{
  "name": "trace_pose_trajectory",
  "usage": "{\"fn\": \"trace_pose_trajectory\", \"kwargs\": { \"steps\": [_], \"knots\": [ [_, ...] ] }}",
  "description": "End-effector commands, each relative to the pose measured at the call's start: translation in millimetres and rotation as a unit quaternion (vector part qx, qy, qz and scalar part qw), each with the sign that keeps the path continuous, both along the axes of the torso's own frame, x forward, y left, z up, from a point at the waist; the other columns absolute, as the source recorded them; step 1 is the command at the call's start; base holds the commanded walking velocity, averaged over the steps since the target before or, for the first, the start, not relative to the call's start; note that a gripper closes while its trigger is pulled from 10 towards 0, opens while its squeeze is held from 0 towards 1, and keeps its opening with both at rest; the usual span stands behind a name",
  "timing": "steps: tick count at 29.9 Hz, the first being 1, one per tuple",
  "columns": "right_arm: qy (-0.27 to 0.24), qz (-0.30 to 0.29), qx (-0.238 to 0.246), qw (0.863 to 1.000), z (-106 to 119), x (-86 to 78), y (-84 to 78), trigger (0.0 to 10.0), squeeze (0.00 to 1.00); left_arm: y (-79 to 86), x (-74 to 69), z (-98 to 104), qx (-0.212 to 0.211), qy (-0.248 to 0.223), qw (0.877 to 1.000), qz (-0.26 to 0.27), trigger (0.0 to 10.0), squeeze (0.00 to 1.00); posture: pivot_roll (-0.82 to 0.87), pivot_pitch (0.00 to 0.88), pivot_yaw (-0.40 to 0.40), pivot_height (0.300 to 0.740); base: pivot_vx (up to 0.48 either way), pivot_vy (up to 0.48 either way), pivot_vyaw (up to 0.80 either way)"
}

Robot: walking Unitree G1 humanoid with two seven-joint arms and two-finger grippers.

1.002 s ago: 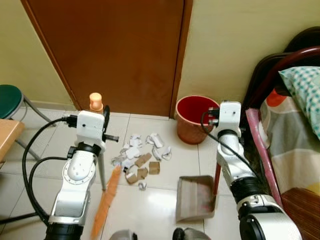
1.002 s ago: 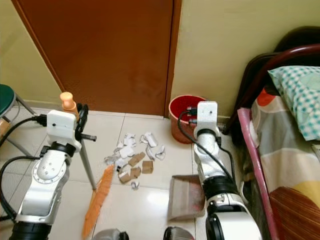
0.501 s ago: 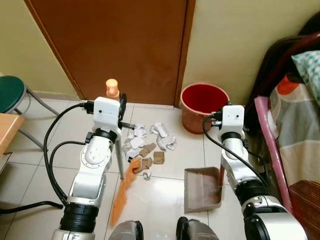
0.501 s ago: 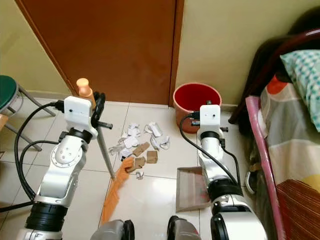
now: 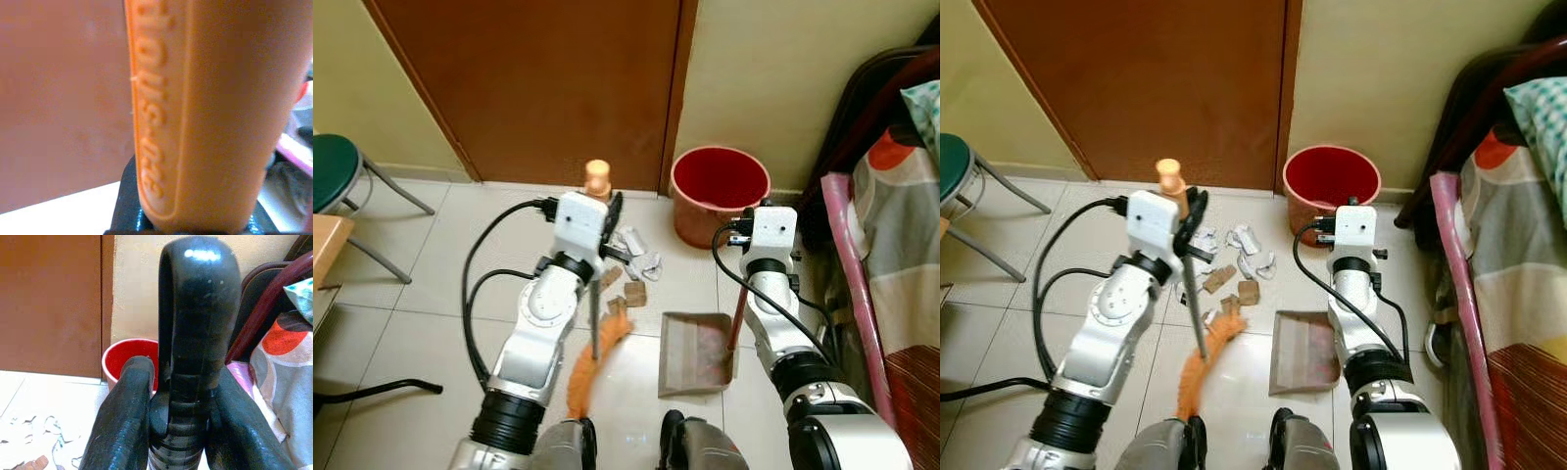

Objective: Sweep floor

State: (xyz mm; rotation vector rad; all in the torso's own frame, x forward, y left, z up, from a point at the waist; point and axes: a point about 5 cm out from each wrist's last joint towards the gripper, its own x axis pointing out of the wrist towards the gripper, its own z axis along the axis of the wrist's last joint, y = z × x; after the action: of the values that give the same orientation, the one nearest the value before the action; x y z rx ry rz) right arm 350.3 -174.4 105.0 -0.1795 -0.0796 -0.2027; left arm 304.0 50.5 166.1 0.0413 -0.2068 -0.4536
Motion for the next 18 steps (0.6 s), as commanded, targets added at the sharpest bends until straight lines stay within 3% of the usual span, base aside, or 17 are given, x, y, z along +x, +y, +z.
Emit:
{"fn": "trace_pose_trajectory", "kwargs": {
  "steps": [1,6,10,13,18],
  "knots": [
    [0.000,-0.002,0.003,1.000,-1.5,-1.1,1.2,10.0,0.00,-14.5,-3.5,-1.4,-0.022,0.018,0.999,-0.034,10.0,0.00,0.09,0.272,0.046,0.740,0.000,0.000,0.00],
    [-0.005,-0.003,0.003,1.000,2.7,1.8,-0.8,10.0,0.00,-44.5,-6.4,16.9,-0.087,0.018,0.992,-0.090,10.0,0.00,0.07,0.262,0.038,0.740,0.000,0.000,0.00],
    [-0.002,0.000,-0.001,1.000,2.0,2.2,0.5,10.0,0.00,-58.3,-3.3,40.8,-0.149,0.019,0.983,-0.106,10.0,0.00,0.07,0.255,0.027,0.740,0.000,0.000,0.00],
    [-0.002,0.001,-0.002,1.000,2.4,2.6,0.9,10.0,0.00,-59.0,-3.0,47.3,-0.161,0.016,0.981,-0.106,10.0,0.00,0.07,0.253,0.025,0.740,0.000,0.000,0.00],
    [-0.001,0.005,-0.006,1.000,5.3,5.7,0.5,10.0,0.00,-44.4,-0.6,79.3,-0.203,-0.014,0.975,-0.093,10.0,0.00,0.07,0.235,0.013,0.740,0.000,0.000,0.00]
  ]
}}
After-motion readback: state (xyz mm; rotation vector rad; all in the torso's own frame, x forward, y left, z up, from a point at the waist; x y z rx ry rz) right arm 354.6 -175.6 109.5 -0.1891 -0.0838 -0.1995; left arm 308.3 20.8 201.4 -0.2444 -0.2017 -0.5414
